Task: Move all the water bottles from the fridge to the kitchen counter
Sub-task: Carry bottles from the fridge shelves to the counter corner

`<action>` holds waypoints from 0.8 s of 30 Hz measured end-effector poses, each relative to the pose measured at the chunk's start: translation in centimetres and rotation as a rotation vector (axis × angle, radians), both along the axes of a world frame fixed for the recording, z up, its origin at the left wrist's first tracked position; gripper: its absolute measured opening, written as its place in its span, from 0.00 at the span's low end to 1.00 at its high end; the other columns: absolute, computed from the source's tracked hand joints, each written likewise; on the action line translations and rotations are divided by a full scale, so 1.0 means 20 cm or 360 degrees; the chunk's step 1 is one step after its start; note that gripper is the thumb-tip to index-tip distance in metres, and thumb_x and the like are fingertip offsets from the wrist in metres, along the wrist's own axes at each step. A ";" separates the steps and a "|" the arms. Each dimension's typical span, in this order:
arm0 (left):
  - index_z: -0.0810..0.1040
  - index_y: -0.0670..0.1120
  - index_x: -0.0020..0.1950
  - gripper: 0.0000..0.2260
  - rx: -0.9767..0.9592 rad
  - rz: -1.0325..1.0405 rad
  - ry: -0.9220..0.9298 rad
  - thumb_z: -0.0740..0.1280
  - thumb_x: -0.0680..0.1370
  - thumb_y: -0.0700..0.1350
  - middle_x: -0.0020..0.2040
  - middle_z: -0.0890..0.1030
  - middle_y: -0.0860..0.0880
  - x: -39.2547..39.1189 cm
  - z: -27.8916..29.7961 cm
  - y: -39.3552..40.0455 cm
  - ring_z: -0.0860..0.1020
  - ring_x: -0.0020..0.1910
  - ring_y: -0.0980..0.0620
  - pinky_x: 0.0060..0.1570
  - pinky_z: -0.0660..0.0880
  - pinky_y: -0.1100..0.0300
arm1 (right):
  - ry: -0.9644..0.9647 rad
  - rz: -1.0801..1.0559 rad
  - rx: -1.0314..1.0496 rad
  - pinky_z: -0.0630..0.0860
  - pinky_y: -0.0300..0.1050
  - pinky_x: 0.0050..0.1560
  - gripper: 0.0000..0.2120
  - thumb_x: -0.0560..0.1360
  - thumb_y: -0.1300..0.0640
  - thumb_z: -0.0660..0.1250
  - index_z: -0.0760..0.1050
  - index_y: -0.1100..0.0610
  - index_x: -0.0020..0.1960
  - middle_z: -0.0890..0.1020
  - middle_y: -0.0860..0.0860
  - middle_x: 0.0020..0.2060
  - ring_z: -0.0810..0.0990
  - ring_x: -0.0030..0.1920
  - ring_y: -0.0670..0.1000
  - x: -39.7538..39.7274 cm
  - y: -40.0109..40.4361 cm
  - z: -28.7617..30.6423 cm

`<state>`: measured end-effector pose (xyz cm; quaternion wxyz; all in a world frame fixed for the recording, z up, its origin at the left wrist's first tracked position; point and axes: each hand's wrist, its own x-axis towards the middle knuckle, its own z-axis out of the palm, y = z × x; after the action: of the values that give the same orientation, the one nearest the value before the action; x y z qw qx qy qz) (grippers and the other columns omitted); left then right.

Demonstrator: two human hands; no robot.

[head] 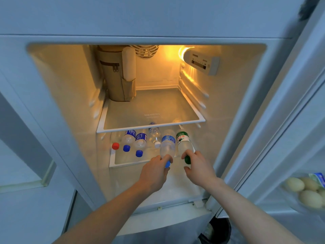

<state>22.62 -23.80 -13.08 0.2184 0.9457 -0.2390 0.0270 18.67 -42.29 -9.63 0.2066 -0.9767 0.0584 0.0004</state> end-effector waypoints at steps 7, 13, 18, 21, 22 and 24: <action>0.67 0.59 0.61 0.09 -0.0230 -0.0015 -0.0300 0.64 0.83 0.52 0.51 0.79 0.54 -0.10 0.18 0.11 0.77 0.47 0.51 0.39 0.77 0.51 | -0.0432 0.0015 0.0089 0.65 0.42 0.35 0.09 0.79 0.52 0.70 0.72 0.44 0.55 0.76 0.44 0.44 0.74 0.43 0.51 -0.11 0.03 0.23; 0.70 0.58 0.63 0.10 -0.0432 0.0077 -0.0404 0.65 0.83 0.48 0.49 0.79 0.55 -0.18 0.30 0.25 0.75 0.43 0.52 0.36 0.73 0.55 | -0.0483 -0.0012 0.0092 0.67 0.47 0.34 0.06 0.81 0.45 0.66 0.72 0.44 0.55 0.76 0.43 0.36 0.76 0.39 0.50 -0.16 0.02 0.33; 0.70 0.58 0.62 0.08 -0.0399 0.0117 -0.0310 0.62 0.84 0.53 0.41 0.76 0.57 -0.29 0.34 0.37 0.75 0.40 0.52 0.34 0.70 0.56 | -0.0275 0.0076 0.0145 0.68 0.45 0.33 0.09 0.79 0.40 0.67 0.75 0.44 0.52 0.79 0.44 0.36 0.77 0.38 0.45 -0.26 0.11 0.27; 0.70 0.59 0.61 0.06 -0.0350 0.0138 -0.0191 0.61 0.84 0.54 0.37 0.74 0.56 -0.34 0.32 0.45 0.74 0.38 0.53 0.34 0.68 0.61 | -0.0167 0.0163 0.0246 0.70 0.42 0.35 0.09 0.79 0.40 0.69 0.76 0.44 0.50 0.79 0.45 0.36 0.77 0.38 0.44 -0.29 0.18 0.22; 0.71 0.58 0.60 0.06 -0.0334 0.0141 -0.0152 0.61 0.84 0.54 0.35 0.73 0.57 -0.36 0.31 0.48 0.73 0.37 0.54 0.33 0.65 0.63 | -0.0133 0.0192 0.0261 0.71 0.42 0.35 0.08 0.79 0.40 0.68 0.75 0.44 0.49 0.79 0.44 0.37 0.77 0.38 0.44 -0.30 0.20 0.20; 0.71 0.59 0.60 0.06 -0.0281 0.0142 -0.0068 0.62 0.84 0.55 0.34 0.72 0.57 -0.40 0.28 0.52 0.73 0.36 0.55 0.33 0.63 0.66 | -0.0090 0.0231 0.0238 0.76 0.47 0.39 0.09 0.79 0.39 0.67 0.74 0.43 0.50 0.79 0.45 0.38 0.78 0.40 0.47 -0.32 0.24 0.16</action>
<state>14.62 -13.36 -7.45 0.2942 0.9317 -0.1981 0.0779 12.36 -37.58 -6.52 0.2797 -0.9599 -0.0184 -0.0077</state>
